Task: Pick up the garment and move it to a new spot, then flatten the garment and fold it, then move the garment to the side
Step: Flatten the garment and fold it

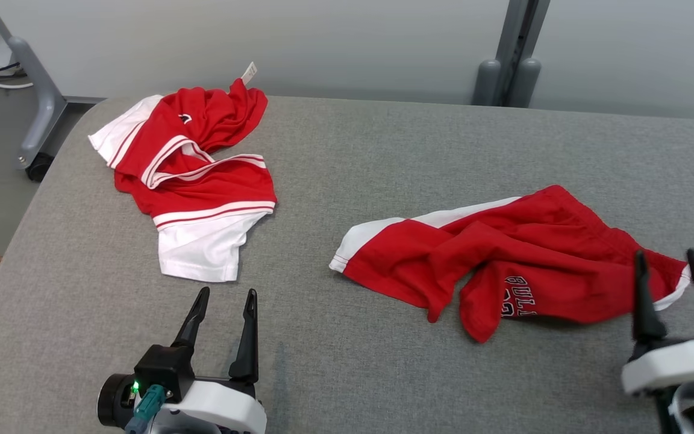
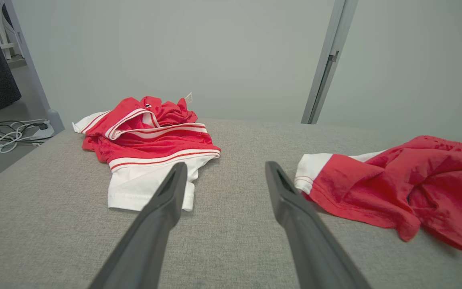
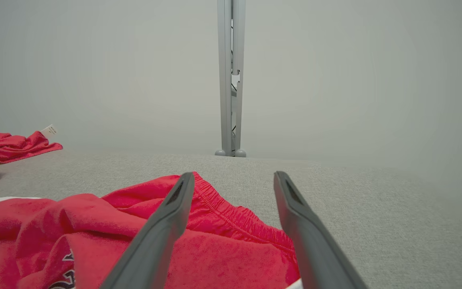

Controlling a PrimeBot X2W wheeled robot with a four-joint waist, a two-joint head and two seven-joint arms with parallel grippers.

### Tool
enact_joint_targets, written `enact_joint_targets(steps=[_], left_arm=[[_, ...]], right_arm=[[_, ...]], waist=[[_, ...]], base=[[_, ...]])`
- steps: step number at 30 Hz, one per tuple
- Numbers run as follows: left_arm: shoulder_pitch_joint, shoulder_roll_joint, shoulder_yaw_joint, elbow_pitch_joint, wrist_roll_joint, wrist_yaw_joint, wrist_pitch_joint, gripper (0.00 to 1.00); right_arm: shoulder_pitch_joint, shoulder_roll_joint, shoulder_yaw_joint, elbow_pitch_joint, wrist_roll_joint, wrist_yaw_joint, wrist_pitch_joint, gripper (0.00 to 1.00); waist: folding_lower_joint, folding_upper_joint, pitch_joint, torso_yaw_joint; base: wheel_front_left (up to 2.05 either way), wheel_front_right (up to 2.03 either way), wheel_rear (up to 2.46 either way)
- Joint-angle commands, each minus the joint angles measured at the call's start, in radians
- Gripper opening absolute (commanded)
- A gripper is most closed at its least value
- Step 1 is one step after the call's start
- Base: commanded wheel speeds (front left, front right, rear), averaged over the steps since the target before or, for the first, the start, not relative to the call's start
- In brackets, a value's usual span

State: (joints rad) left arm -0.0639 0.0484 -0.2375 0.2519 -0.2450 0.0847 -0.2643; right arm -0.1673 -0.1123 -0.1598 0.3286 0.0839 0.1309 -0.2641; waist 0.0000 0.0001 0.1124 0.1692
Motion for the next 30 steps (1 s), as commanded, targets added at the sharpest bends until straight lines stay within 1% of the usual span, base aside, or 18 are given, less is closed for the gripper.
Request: enact_joint_targets(steps=[1,4,6,9,12,15,21,26,29,30], left_arm=[[0.008,0.004,0.007,0.001,0.008,-0.005,-0.001,1.0],[0.009,0.004,0.009,0.002,0.011,-0.009,-0.001,1.0],[0.011,0.004,0.008,0.005,0.014,-0.012,-0.001,1.0],[0.012,0.004,0.004,0.007,0.016,-0.015,-0.001,1.0],[0.011,0.004,0.0,0.011,0.018,-0.018,-0.001,1.0],[0.01,0.004,-0.004,0.016,0.017,-0.019,-0.001,1.0],[0.001,0.004,-0.007,0.024,0.022,-0.023,-0.001,1.0],[-0.004,0.004,-0.009,0.026,0.025,-0.025,-0.001,1.0],[0.0,0.004,-0.007,0.028,0.024,-0.025,-0.001,1.0],[0.001,0.004,-0.005,0.029,0.023,-0.024,-0.001,1.0]], right_arm=[[0.054,0.015,0.036,-0.055,0.027,0.0,-0.001,1.0],[0.128,0.029,0.096,-0.115,0.059,0.0,-0.001,1.0],[0.168,0.04,0.134,-0.131,0.082,0.0,-0.001,1.0],[0.206,0.047,0.18,-0.117,0.119,0.0,-0.001,1.0],[0.215,0.049,0.209,-0.093,0.116,0.0,-0.001,1.0],[0.198,0.052,0.241,-0.034,0.131,0.0,0.0,1.0],[0.091,0.057,0.292,0.138,0.142,0.0,0.001,1.0],[-0.007,0.057,0.293,0.261,0.155,0.0,0.0,1.0],[-0.045,0.058,0.272,0.3,0.144,0.0,-0.001,1.0],[-0.054,0.058,0.265,0.304,0.138,0.0,-0.001,0.65]], waist=[[0.0,-0.0001,-0.007,-0.011],[0.0,-0.0001,-0.009,-0.022],[0.0,-0.0001,-0.012,-0.025],[0.0,-0.0001,-0.015,-0.024],[0.0,-0.0001,-0.017,-0.017],[0.0,-0.0001,-0.018,-0.002],[0.0,-0.0001,-0.011,0.036],[0.0,-0.0001,-0.005,0.069],[0.0,-0.0001,-0.005,0.082],[0.0,-0.0001,-0.005,0.085]], base=[[0.0,0.0,0.0],[0.0,0.0,0.0],[0.0,0.0,0.0],[0.0,0.0,0.0],[0.0,0.0,0.0],[0.0,0.0,0.0],[0.0,0.0,0.0],[0.0,0.0,0.0],[0.0,0.0,0.0],[0.0,0.0,0.0]])
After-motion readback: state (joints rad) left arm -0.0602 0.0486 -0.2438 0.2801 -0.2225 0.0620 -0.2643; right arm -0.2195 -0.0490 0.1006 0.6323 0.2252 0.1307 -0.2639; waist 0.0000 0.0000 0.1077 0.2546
